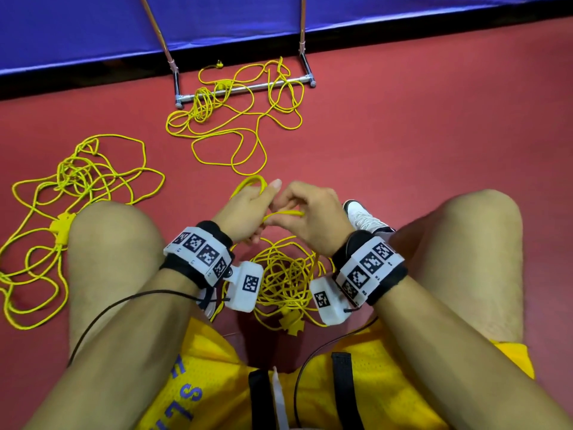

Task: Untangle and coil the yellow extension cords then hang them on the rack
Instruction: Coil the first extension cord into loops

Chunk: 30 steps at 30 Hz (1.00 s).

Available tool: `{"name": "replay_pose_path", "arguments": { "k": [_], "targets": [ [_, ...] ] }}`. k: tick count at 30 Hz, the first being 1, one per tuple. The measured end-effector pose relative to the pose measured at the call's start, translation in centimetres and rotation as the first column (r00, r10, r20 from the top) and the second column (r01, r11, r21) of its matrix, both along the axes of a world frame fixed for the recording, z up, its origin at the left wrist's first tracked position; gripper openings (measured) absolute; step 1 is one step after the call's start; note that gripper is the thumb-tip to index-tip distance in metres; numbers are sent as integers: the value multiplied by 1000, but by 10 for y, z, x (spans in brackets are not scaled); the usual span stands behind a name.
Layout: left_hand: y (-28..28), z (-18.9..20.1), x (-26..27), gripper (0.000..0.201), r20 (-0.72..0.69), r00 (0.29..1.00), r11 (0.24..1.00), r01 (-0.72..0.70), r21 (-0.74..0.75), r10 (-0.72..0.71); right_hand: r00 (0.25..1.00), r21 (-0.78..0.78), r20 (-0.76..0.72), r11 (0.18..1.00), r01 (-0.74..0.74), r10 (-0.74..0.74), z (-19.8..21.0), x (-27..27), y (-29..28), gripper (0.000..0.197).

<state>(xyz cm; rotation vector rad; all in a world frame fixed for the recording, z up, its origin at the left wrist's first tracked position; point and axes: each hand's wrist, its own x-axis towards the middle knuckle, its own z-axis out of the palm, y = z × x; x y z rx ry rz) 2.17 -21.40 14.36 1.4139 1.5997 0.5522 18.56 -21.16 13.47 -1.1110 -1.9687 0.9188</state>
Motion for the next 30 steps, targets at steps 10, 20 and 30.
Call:
{"name": "replay_pose_path", "arguments": {
  "k": [10,20,30],
  "targets": [
    [-5,10,-8,37,447,894,984,104,-148,-27,943,-180,312,967,179,-117,-11,5,22,59],
    [2,25,-15,25,746,580,940,-283,-191,326,920,-499,371,863,82,127,-56,4,25,66],
    [2,26,-22,50,722,539,894,-159,-418,434,956,-515,-168,849,122,-239,-37,2,35,38]
  ]
}}
